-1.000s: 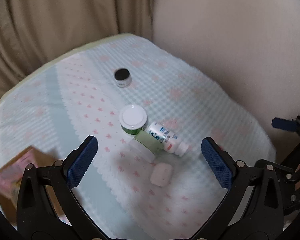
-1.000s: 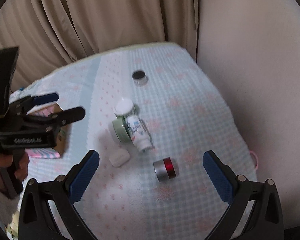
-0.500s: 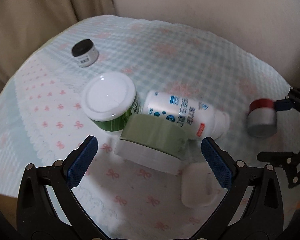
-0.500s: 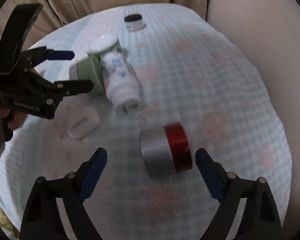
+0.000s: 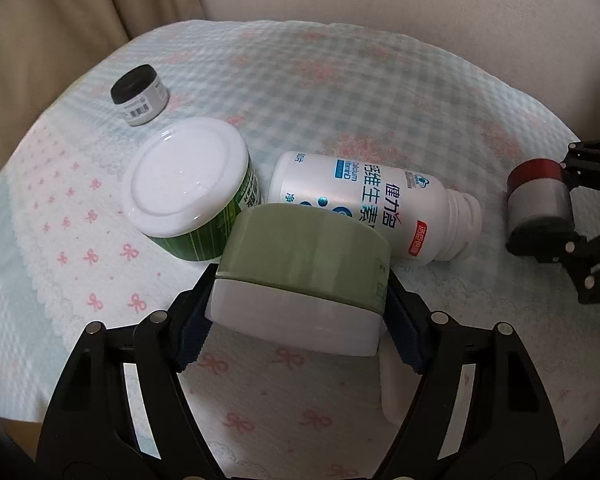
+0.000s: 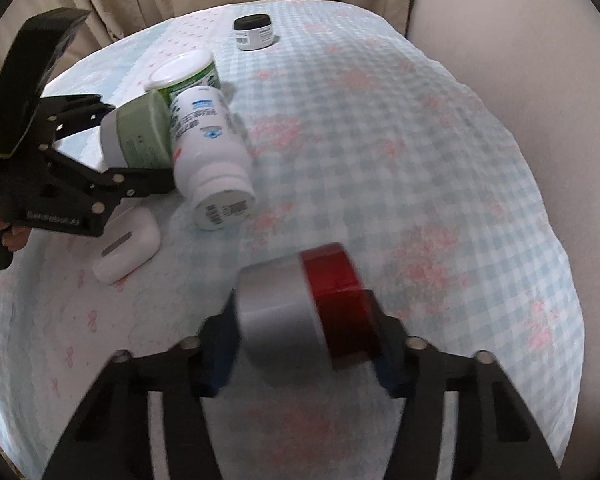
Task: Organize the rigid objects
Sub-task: 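Grasp the green-and-white tape roll with the left tool while the right tool grasps the silver-red roll, then carry both rolls into the cardboard box and release them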
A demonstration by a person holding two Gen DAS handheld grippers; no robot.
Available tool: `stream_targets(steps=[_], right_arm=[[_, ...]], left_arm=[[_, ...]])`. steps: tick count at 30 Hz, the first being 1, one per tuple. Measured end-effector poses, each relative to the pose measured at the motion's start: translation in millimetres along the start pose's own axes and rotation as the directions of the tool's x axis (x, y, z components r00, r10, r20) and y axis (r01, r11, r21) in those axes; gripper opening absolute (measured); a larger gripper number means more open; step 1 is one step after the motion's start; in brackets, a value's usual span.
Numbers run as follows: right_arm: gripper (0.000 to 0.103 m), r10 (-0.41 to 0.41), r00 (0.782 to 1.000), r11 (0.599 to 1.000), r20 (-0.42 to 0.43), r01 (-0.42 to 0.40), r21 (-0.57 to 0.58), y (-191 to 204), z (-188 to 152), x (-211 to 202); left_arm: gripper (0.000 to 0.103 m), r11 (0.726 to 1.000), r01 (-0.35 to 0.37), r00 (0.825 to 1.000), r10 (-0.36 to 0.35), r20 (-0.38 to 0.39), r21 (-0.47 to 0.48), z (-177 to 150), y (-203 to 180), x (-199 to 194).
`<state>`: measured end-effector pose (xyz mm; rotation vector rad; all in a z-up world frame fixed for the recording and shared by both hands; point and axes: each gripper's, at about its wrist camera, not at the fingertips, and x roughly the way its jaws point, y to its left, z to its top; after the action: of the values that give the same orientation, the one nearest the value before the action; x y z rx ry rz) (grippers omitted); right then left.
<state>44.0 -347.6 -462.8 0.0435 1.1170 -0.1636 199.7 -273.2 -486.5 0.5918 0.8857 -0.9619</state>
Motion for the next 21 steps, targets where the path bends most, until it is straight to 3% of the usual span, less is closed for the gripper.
stream_targets(steps=[12,21], right_arm=[[0.04,-0.011,1.0,1.0,-0.015,0.011,0.029,-1,7,-5],[0.04,-0.045,0.999,0.995,0.017,0.043,0.085,-6,28,-38]], left_arm=[[0.073,0.999,-0.025,1.0,0.025,0.011,-0.032,-5,0,-18],[0.073,0.996,-0.047,0.998,0.051,0.04,-0.08,9,1,-65]])
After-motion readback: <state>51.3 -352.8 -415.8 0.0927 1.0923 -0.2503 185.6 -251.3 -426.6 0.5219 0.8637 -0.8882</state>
